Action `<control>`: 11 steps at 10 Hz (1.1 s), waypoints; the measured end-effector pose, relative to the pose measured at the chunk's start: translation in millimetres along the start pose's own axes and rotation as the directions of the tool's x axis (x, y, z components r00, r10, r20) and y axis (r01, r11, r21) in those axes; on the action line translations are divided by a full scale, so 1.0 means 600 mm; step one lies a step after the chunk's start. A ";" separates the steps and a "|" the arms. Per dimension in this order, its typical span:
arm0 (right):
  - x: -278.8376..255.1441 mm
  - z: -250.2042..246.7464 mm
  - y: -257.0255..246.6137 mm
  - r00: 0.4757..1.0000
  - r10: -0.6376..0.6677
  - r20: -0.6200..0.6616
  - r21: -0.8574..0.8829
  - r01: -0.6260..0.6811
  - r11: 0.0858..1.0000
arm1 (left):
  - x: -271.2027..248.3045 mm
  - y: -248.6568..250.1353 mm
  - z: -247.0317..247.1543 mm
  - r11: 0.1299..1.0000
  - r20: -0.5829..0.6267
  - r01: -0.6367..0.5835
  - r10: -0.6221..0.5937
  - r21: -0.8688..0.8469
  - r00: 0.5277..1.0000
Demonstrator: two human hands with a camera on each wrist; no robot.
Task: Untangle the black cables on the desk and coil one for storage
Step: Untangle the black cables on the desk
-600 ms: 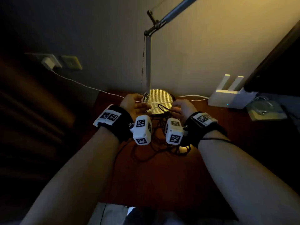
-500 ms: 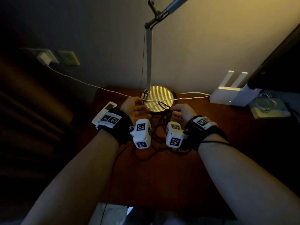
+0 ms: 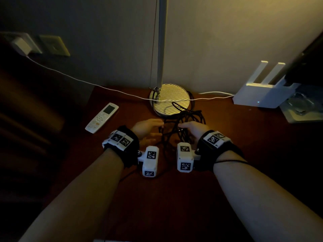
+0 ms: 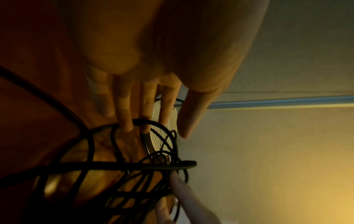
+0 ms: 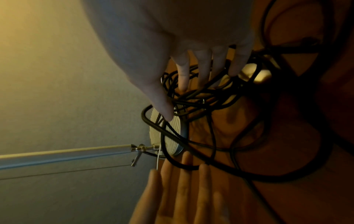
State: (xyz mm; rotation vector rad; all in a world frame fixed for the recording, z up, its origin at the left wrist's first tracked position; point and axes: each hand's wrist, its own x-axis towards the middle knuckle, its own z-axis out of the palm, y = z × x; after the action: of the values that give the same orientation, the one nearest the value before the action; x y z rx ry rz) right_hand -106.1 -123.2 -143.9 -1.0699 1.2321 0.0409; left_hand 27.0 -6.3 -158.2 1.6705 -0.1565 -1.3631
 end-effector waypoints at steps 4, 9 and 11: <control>0.098 -0.024 0.007 0.949 -0.286 -0.131 0.035 0.292 0.956 | 0.059 -0.004 0.027 0.783 -0.158 -0.579 0.616 0.227 0.772; 0.082 0.011 -0.015 0.660 -0.609 -0.440 -0.034 0.665 0.746 | 0.059 0.009 0.015 0.628 0.016 -0.720 0.750 0.293 0.661; 0.067 0.034 -0.008 0.622 -0.741 -0.254 -0.122 0.739 0.662 | 0.069 -0.002 -0.001 0.515 0.019 -0.787 0.833 0.339 0.553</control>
State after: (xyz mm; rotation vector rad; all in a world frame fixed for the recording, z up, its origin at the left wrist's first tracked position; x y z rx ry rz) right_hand -72.7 -132.4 -172.7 -1.5665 0.9406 -0.7867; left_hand 42.6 -30.6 -187.8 1.5883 -1.0019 -0.4771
